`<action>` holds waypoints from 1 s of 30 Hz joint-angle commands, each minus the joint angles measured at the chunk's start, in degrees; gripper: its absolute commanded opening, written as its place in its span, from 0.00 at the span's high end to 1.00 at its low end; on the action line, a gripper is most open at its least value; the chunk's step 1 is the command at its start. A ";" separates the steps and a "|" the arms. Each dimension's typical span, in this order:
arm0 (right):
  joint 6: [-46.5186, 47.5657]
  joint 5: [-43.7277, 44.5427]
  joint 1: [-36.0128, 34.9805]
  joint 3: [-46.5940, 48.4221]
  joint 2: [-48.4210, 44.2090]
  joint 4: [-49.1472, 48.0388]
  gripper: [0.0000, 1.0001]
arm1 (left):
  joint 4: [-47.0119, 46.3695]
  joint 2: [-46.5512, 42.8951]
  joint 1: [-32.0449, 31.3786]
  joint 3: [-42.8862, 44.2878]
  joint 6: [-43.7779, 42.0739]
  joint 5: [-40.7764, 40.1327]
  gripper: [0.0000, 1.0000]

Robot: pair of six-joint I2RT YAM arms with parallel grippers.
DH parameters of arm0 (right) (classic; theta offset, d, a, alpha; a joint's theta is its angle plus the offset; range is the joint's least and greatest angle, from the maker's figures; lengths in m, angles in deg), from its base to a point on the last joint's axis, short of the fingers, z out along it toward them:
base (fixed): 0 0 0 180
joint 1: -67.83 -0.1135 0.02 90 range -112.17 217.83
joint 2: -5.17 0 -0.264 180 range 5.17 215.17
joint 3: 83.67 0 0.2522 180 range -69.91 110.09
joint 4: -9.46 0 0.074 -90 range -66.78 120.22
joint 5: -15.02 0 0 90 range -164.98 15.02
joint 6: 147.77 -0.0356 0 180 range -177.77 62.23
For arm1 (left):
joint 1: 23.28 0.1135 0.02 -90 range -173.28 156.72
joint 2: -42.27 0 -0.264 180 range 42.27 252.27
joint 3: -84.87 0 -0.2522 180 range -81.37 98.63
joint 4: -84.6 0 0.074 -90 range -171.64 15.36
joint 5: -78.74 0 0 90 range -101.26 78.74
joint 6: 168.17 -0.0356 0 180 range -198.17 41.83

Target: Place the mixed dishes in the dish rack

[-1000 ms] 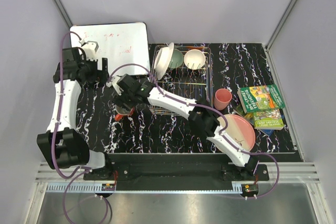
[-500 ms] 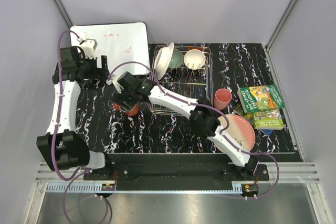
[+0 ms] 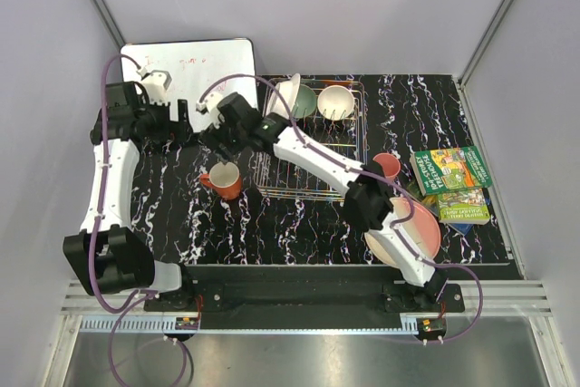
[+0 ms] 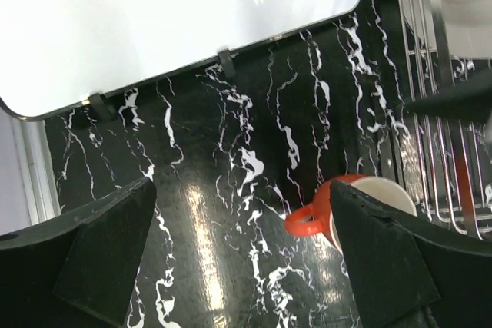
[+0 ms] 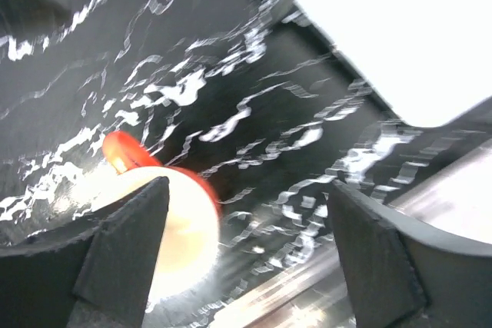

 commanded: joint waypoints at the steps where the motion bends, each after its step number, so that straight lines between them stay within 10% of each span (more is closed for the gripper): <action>1: -0.28 7.83 0.12 -0.71 -13.29 -1.71 0.05 | 5.16 -3.26 -0.22 3.99 -4.98 6.10 0.01; 8: -15.89 28.04 1.34 -38.74 -42.98 -3.55 0.00 | 28.18 -6.59 -5.83 9.37 -24.83 14.73 0.01; 15: -42.88 40.54 11.09 -73.48 -78.03 2.39 0.00 | 27.95 -6.26 -24.45 8.13 -20.12 10.07 0.01; 22: -70.29 36.17 13.04 -82.01 -83.72 24.02 0.00 | 26.89 1.29 -33.17 15.14 -17.48 6.90 0.01; 30: -65.88 21.67 12.95 -90.54 -77.65 21.51 0.00 | 26.01 4.38 -34.23 19.91 -17.03 4.00 0.01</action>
